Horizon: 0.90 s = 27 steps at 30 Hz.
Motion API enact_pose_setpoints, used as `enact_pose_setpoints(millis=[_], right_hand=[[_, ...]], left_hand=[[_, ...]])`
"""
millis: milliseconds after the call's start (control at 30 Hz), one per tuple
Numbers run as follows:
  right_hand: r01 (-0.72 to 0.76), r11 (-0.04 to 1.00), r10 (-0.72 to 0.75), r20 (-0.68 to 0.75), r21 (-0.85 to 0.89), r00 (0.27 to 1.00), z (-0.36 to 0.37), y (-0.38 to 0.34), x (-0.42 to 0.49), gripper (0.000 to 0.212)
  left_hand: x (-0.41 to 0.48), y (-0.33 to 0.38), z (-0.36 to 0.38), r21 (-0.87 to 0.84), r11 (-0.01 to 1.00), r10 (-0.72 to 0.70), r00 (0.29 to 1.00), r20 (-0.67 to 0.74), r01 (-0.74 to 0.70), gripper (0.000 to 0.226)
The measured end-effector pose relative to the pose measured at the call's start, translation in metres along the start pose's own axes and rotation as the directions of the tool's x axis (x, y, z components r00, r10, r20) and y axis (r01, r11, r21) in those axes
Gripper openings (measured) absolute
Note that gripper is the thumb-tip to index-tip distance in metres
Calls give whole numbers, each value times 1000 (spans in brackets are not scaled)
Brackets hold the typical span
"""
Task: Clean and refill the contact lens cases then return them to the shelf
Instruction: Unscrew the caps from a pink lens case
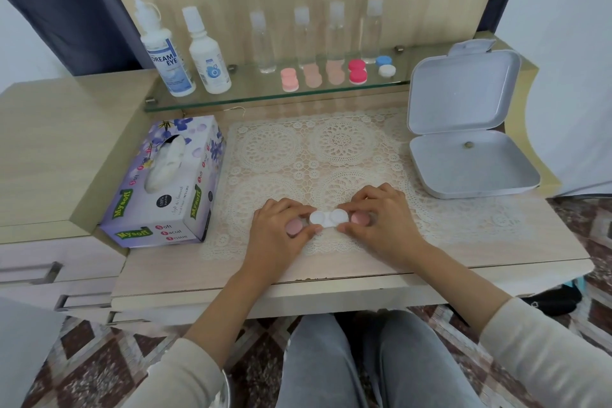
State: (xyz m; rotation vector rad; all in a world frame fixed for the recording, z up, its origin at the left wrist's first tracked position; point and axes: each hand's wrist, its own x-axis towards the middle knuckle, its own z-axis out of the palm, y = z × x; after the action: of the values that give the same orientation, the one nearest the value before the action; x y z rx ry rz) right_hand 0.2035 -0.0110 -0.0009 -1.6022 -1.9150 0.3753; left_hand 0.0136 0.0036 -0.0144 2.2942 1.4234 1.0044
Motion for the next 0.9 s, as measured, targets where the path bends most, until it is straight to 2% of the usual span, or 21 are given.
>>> enact_pose_setpoints(millis=[300,433,533,600,733,800,900], right_hand=[[-60,989,71,-73,135,995,-16,2,1,22],[-113,982,130,-104,151,986,-49,8,3,27],[-162,974,186,-153,156,971,-76,23,4,29],[-187,973,210,-183,134,960,-93,38,4,29],[-262,961,275,-241,87,931,-123,68,5,26],[-269,962,272,-270,48,924,-134,81,6,26],[-250,966,219,-310,-65,925,-140,95,5,28]], left_hand=[[5,9,-8,-53,996,-67,997,35,69,53],[20,27,-5,-34,996,-76,995,66,78,35],[30,42,10,-17,999,-42,992,120,44,35],[34,48,23,-3,1000,-6,982,187,6,43],[34,48,43,104,993,11,942,335,-49,74],[31,45,47,165,984,6,938,347,-67,85],[29,41,51,206,974,16,942,335,-90,85]])
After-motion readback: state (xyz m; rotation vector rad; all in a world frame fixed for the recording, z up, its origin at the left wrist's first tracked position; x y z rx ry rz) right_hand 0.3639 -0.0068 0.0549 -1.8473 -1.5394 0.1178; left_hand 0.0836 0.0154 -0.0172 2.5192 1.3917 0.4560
